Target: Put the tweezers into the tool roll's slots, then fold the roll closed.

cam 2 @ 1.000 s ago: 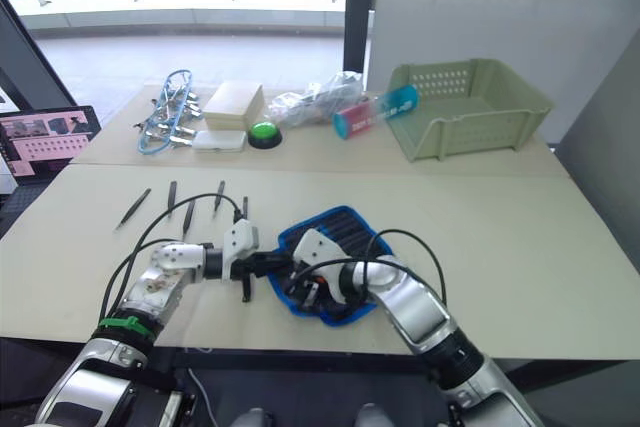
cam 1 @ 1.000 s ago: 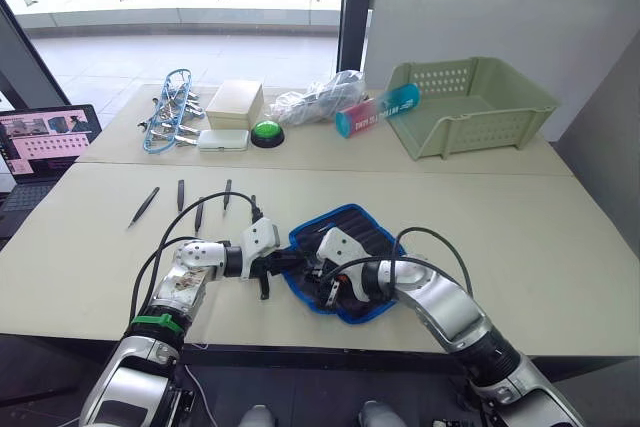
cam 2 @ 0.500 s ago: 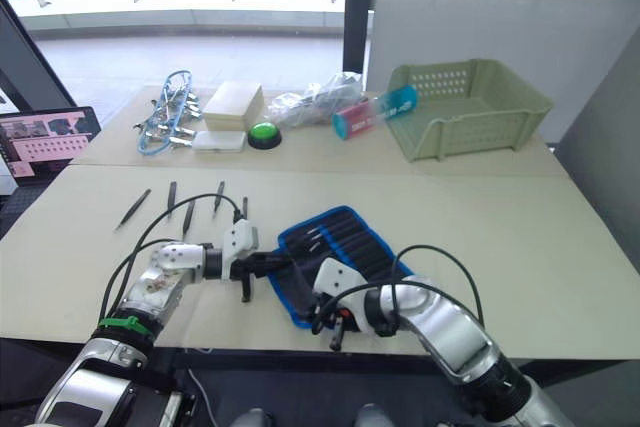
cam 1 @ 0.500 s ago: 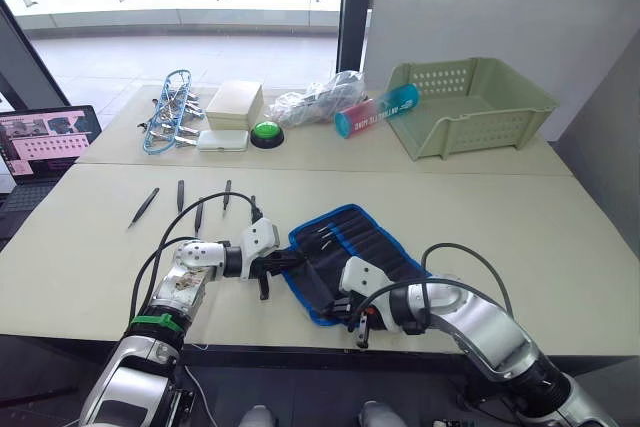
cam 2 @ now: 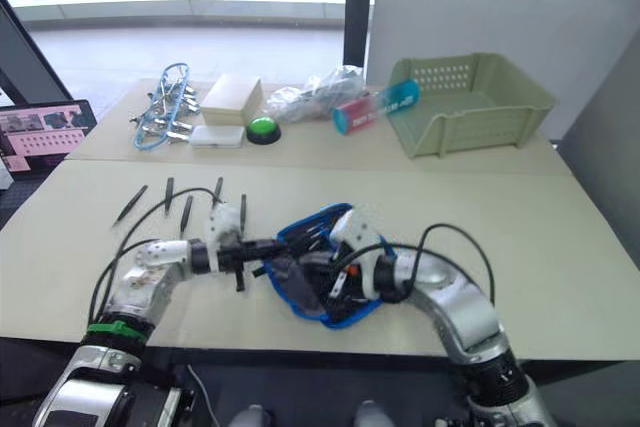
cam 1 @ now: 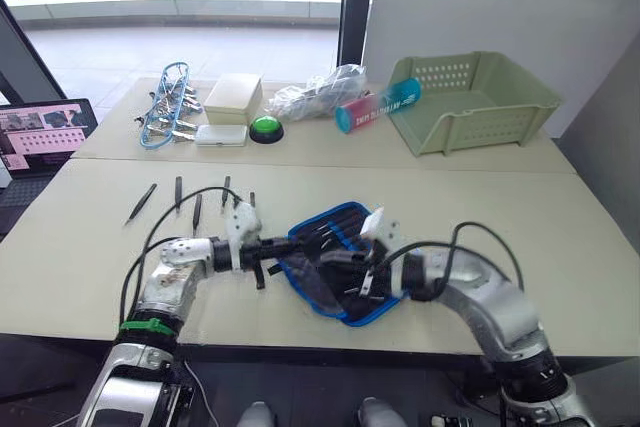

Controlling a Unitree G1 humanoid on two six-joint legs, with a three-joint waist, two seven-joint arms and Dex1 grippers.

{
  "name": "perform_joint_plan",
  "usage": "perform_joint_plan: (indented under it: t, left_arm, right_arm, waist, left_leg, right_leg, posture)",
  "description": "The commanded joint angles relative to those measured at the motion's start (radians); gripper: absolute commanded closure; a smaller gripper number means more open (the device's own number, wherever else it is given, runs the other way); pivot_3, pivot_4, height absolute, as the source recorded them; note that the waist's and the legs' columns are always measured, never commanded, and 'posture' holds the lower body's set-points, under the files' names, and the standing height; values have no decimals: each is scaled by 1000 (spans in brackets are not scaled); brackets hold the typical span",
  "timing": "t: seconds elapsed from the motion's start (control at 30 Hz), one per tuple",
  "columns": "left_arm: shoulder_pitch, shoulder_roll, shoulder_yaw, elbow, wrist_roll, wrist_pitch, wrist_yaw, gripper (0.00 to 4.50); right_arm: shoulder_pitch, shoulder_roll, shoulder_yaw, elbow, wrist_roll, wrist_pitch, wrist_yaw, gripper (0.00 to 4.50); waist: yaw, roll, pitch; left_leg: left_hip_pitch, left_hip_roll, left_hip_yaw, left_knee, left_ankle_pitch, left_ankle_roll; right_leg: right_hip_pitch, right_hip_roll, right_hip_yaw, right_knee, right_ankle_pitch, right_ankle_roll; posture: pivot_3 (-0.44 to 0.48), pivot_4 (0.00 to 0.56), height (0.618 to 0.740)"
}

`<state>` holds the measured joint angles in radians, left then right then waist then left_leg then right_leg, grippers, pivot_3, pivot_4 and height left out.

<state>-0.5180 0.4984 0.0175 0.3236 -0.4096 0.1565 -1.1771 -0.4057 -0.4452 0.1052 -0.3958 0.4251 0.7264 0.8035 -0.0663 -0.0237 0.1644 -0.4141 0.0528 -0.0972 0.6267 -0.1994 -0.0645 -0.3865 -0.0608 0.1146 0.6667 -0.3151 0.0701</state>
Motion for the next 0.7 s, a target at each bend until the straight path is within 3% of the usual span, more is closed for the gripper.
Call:
perform_joint_plan:
  t: [0.03, 0.13, 0.33, 0.47, 0.5, 0.7]
  left_arm:
    - [51, 101, 179, -137, -142, 151, 51, 4497]
    - [161, 216, 316, -119, -139, 172, 98, 3648]
    - [321, 337, 540, -34, -148, 160, 144, 1688]
    - [424, 364, 654, 42, -149, 128, 173, 339]
    - [437, 365, 669, 53, -150, 122, 178, 45]
    - [476, 341, 696, 121, -101, 25, 275, 45]
  right_arm:
    - [38, -41, -144, -24, 49, -43, -11, 4242]
    - [111, -90, -261, 46, 41, -119, -9, 3311]
    - [268, -156, -412, 183, 27, -289, 35, 1319]
    - [396, -153, -493, 267, 36, -382, 50, 0]
    - [412, -153, -502, 277, 38, -396, 49, 0]
    - [445, -162, -522, 259, 67, -427, 50, 0]
  waist:
    - [-3, 0, 0]
    - [-6, 1, 0]
    - [5, 1, 5]
    - [6, 2, 5]
    - [6, 2, 5]
    - [-1, 3, 5]
  left_leg:
    - [0, 0, 0, 0, 0, 0]
    - [2, 0, 0, -3, -1, 1]
    - [1, 0, 0, -3, -1, 2]
    - [1, 0, 1, -3, -1, 2]
    - [2, 0, 1, -3, -1, 2]
    - [4, 0, 2, -3, 1, -1]
  right_leg:
    - [0, 0, 0, 0, 0, 0]
    - [0, 0, 0, -1, 0, 0]
    - [0, 0, -1, -3, 0, 0]
    - [0, -1, 0, -3, -1, -1]
    - [0, -1, 0, -3, -1, -1]
    - [1, 0, 2, -2, -1, -2]
  posture:
    - [0, 150, 740]
    - [0, 150, 740]
    - [0, 150, 740]
    - [0, 150, 740]
    - [0, 150, 740]
    - [0, 150, 740]
